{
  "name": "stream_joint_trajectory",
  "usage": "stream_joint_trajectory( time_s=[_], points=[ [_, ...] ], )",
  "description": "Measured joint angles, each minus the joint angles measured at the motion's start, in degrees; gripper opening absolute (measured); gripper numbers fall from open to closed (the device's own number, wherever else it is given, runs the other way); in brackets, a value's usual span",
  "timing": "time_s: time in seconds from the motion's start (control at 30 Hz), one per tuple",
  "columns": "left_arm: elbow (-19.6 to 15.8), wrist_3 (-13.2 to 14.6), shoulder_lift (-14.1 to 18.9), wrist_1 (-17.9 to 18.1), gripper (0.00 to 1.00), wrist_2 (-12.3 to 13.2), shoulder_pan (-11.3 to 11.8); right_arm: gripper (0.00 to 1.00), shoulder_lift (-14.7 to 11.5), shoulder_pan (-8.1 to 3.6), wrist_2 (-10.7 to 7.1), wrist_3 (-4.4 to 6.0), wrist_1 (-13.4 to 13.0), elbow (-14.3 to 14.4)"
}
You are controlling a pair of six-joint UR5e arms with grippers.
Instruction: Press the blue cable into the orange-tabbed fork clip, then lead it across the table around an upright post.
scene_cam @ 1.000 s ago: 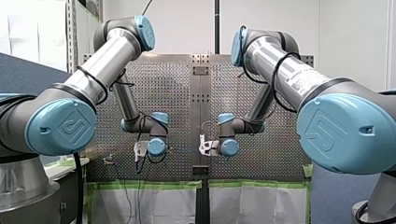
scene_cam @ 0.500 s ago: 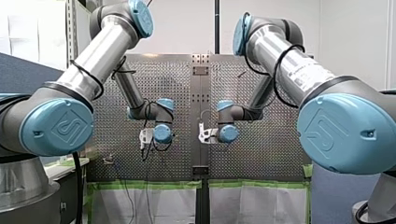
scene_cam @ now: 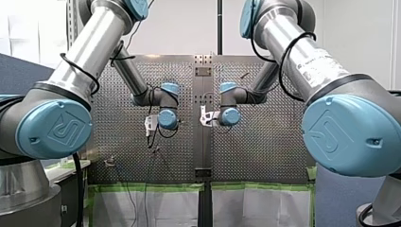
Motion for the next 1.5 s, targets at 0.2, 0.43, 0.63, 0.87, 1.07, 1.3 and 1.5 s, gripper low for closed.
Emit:
stream_joint_trajectory(
  time_s=[0.2, 0.43, 0.63, 0.87, 1.07, 1.3, 1.5],
  points=[
    [1.9, 0.0, 3.4, -2.7, 0.00, -0.8, -0.6, 0.00, -3.4, 0.05, -0.01, 0.01, 0.2, -0.1],
    [4.2, -0.3, 7.1, -5.2, 0.00, -1.2, -1.5, 0.00, -7.1, -0.21, -0.03, 0.28, 1.4, -0.1],
    [6.7, -0.7, 9.1, -8.1, 0.00, -2.5, -1.9, 0.00, -10.4, -0.17, 0.09, 0.39, 2.7, -0.3],
    [8.6, -1.4, 11.3, -11.1, 0.00, -3.5, -2.1, 0.00, -12.9, -0.03, 0.66, 0.17, 5.0, -1.3],
    [10.1, -1.5, 11.9, -12.8, 0.00, -3.6, -2.1, 0.00, -15.6, -0.35, 0.84, 0.23, 5.9, -1.6],
    [12.0, -1.5, 12.1, -14.7, 0.00, -3.4, -2.1, 0.00, -17.5, -0.65, 1.09, 0.28, 7.4, -2.6],
    [13.8, -1.1, 12.1, -16.2, 0.00, -3.1, -2.8, 0.00, -18.1, -0.82, 2.55, 0.02, 9.5, -3.6]
  ],
)
